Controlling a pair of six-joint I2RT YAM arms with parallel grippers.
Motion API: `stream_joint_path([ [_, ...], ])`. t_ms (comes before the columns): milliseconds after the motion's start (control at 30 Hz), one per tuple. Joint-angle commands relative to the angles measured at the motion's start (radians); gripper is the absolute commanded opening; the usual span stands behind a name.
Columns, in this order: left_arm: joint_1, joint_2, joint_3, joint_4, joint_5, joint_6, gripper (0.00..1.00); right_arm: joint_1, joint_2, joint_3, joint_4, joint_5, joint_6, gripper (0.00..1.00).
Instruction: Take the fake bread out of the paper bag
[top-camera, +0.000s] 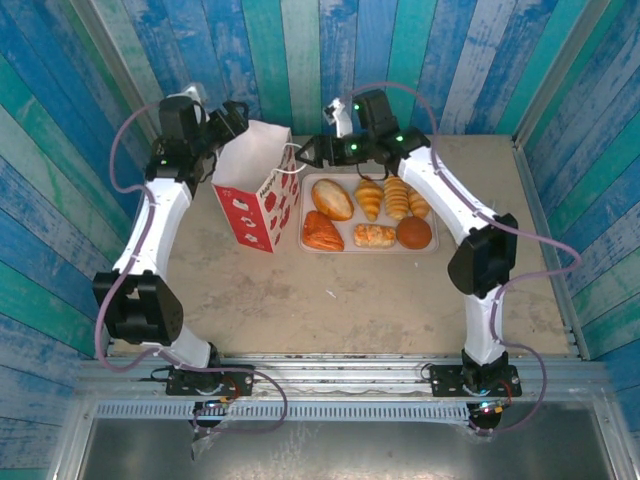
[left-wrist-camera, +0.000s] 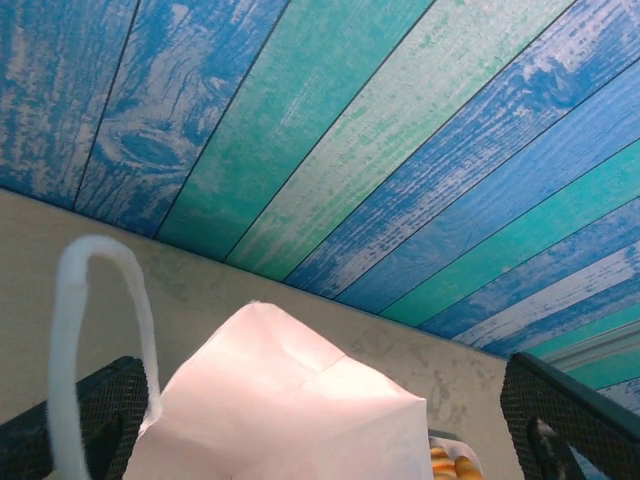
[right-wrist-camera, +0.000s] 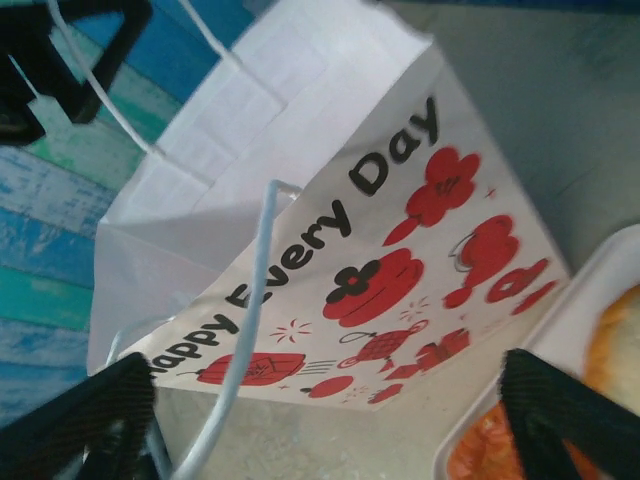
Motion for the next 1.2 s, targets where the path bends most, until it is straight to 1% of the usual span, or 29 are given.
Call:
stream_joint_path([
  [0,0.003,-0.139,-0.018,-0.032,-0.053,0.065,0.94,-0.008,-0.129,-0.023,-0.032,0.143,-0.121,1.0],
  [133,0.003,-0.203,-0.044,-0.056,-0.1,0.083,0.94,-0.009,-0.224,-0.079,-0.032,0.259,-0.18,1.0],
  [300,0.003,-0.276,-0.06,-0.111,-0.164,0.098,0.94,-0.013,-0.376,-0.21,-0.004,0.479,-0.245,1.0],
  [333,0.003,-0.284,-0.071,-0.121,-0.179,0.1,0.94,-0.015,-0.414,-0.248,0.008,0.532,-0.26,1.0],
  [433,0.003,-0.382,-0.141,-0.126,-0.225,0.097,0.94,-0.019,-0.549,-0.393,0.062,0.724,-0.302,1.0],
  [533,0.003,-0.508,-0.295,-0.069,-0.272,0.093,0.94,-0.028,-0.7,-0.612,0.172,0.977,-0.325,1.0],
  [567,0.003,-0.563,-0.363,-0.042,-0.292,0.096,0.94,-0.038,-0.756,-0.703,0.222,1.031,-0.344,1.0],
  [633,0.003,-0.657,-0.503,0.024,-0.322,0.105,0.94,-0.072,-0.852,-0.877,0.322,1.067,-0.395,1.0],
  [700,0.003,-0.741,-0.632,0.085,-0.34,0.125,0.94,-0.129,-0.925,-1.031,0.404,1.078,-0.41,1.0],
  [767,0.003,-0.802,-0.751,0.143,-0.373,0.138,0.94,-0.198,-0.969,-1.15,0.433,1.08,-0.392,1.0],
  [833,0.002,-0.832,-0.844,0.202,-0.398,0.164,0.94,-0.26,-0.983,-1.239,0.458,1.067,-0.368,1.0],
  [1000,0.002,-0.795,-1.007,0.342,-0.471,0.233,0.94,-0.377,-0.933,-1.377,0.523,0.977,-0.361,1.0],
  [1100,0.002,-0.762,-1.123,0.495,-0.492,0.29,0.94,-0.422,-0.874,-1.437,0.609,0.909,-0.356,1.0],
  [1167,0.002,-0.739,-1.204,0.635,-0.509,0.328,0.94,-0.434,-0.839,-1.474,0.687,0.88,-0.354,1.0],
])
